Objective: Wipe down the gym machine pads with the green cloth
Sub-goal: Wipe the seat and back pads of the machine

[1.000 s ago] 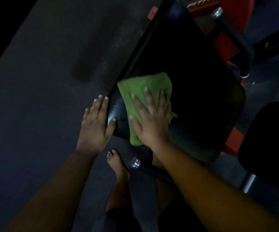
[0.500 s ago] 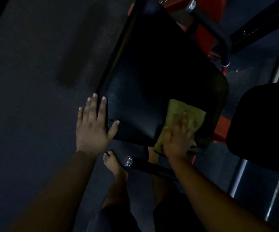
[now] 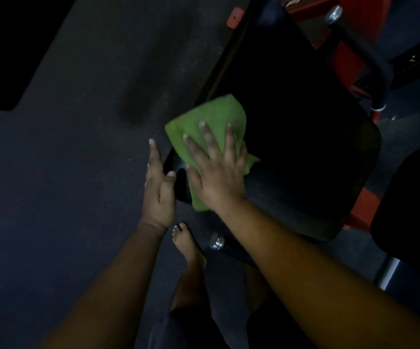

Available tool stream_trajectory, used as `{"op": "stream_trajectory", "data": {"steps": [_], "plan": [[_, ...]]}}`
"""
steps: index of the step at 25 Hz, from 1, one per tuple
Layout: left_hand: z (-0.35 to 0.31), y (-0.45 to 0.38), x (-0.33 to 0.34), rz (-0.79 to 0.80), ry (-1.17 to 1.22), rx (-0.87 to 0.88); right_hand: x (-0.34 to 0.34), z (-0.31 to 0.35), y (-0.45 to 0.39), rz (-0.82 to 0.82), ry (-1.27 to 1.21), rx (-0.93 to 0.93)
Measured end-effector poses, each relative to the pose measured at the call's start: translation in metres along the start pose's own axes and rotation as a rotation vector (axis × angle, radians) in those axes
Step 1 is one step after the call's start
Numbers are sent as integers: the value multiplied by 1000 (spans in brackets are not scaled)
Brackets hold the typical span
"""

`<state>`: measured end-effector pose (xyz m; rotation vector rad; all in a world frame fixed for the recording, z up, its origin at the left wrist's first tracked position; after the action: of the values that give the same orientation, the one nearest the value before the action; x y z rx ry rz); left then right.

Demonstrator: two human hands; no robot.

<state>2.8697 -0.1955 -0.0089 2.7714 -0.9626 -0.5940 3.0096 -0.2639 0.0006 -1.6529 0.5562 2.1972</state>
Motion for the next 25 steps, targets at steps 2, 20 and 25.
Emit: {"op": "stream_trajectory", "data": {"steps": [2, 20, 25], "plan": [[-2, 4, -1, -5, 54, -82, 6, -5, 47, 50, 12, -151], [-22, 0, 11, 145, -908, -44, -14, -95, 29, 106, 42, -14], [-84, 13, 11, 403, -1085, -243, -49, -151, 113, 431, 46, 147]]}}
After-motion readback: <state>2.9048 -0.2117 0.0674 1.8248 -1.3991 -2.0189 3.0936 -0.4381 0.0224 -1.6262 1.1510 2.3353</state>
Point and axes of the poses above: each hand's wrist, its own y-axis away from the middle knuckle, its own x-axis out of the palm, z = x × y, the point moved 1 cm from there along -y, towards the middle knuckle, and after that the axes turned 1 degree about -z, right-handed, at the moved point
